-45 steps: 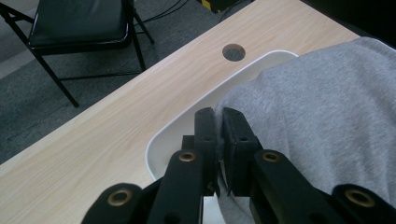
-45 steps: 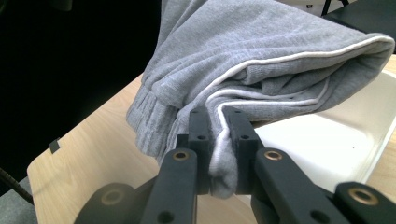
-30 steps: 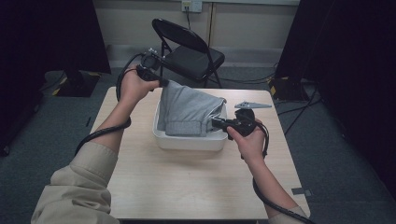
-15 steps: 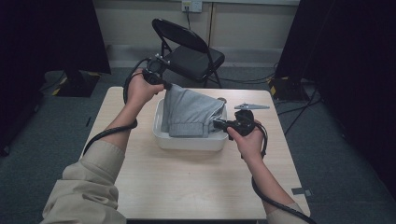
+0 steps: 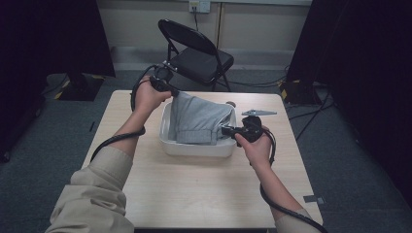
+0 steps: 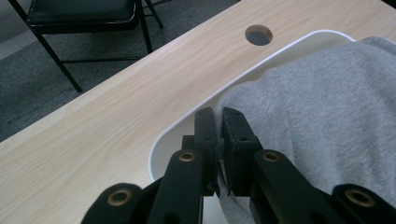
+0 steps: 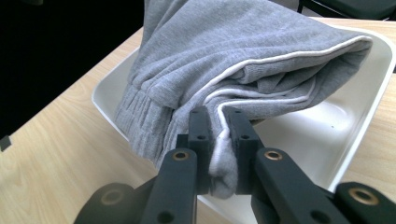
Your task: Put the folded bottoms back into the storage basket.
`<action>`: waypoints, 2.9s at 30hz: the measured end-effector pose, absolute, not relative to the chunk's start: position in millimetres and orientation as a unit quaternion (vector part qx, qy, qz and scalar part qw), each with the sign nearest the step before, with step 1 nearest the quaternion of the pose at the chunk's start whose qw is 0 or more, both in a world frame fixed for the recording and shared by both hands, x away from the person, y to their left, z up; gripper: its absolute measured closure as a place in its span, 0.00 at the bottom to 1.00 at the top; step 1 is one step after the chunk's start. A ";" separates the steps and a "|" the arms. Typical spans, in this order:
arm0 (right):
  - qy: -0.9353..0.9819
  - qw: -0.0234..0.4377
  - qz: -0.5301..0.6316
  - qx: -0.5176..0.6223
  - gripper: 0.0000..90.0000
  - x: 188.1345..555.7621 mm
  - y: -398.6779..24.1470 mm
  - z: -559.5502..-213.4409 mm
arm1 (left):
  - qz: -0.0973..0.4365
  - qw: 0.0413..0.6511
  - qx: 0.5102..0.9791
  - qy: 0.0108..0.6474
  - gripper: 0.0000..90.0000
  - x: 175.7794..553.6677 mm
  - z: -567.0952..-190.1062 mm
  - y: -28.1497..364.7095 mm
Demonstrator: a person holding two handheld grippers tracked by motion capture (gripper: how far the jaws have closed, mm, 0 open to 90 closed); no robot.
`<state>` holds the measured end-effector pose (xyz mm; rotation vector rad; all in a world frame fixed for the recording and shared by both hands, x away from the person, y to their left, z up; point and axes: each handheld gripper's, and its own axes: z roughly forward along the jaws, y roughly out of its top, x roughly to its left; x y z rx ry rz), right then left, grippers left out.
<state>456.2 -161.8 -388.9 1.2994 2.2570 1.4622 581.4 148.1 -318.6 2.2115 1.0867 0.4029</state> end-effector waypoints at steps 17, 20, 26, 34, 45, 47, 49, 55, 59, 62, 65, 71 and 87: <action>0.782 0.116 0.442 0.423 0.79 466.1 -153.5 -410.6 | 0.172 0.343 0.824 0.418 0.86 589.4 -343.0 147.5; 0.777 0.112 0.445 0.431 0.52 464.8 -154.0 -410.6 | 0.188 0.355 0.822 0.404 0.67 588.0 -342.2 148.4; 0.782 0.146 0.437 0.419 0.38 460.5 -155.5 -400.5 | 0.174 0.380 0.822 0.386 0.53 580.8 -337.4 145.6; 0.777 0.162 0.440 0.421 0.32 454.3 -160.7 -391.4 | 0.160 0.394 0.827 0.368 0.39 565.5 -334.9 147.5; 0.777 0.165 0.440 0.420 0.27 443.3 -157.6 -383.5 | 0.148 0.409 0.823 0.366 0.29 541.9 -336.5 155.8; 0.776 0.164 0.441 0.419 0.27 441.4 -156.9 -381.8 | 0.144 0.411 0.823 0.364 0.28 537.3 -336.2 157.6; 0.777 0.165 0.440 0.419 0.26 439.4 -156.3 -380.3 | 0.140 0.416 0.821 0.365 0.28 531.9 -336.2 160.1; 0.775 0.168 0.443 0.418 0.25 432.9 -154.6 -376.8 | 0.132 0.425 0.817 0.368 0.26 520.3 -337.4 165.4; 0.776 0.168 0.440 0.420 0.23 429.1 -153.6 -376.4 | 0.130 0.429 0.817 0.363 0.25 513.0 -336.5 167.8; 0.777 0.168 0.438 0.420 0.23 426.0 -153.4 -376.6 | 0.127 0.433 0.816 0.362 0.25 507.9 -336.8 168.7; 0.776 0.166 0.440 0.420 0.23 424.0 -154.6 -376.9 | 0.124 0.436 0.815 0.360 0.25 503.1 -336.9 169.9; 0.776 0.166 0.439 0.421 0.22 420.4 -157.4 -378.0 | 0.122 0.434 0.815 0.363 0.24 495.4 -338.0 173.6; 0.772 0.166 0.450 0.418 0.20 410.9 -164.0 -380.8 | 0.116 0.430 0.816 0.370 0.24 476.1 -353.8 182.1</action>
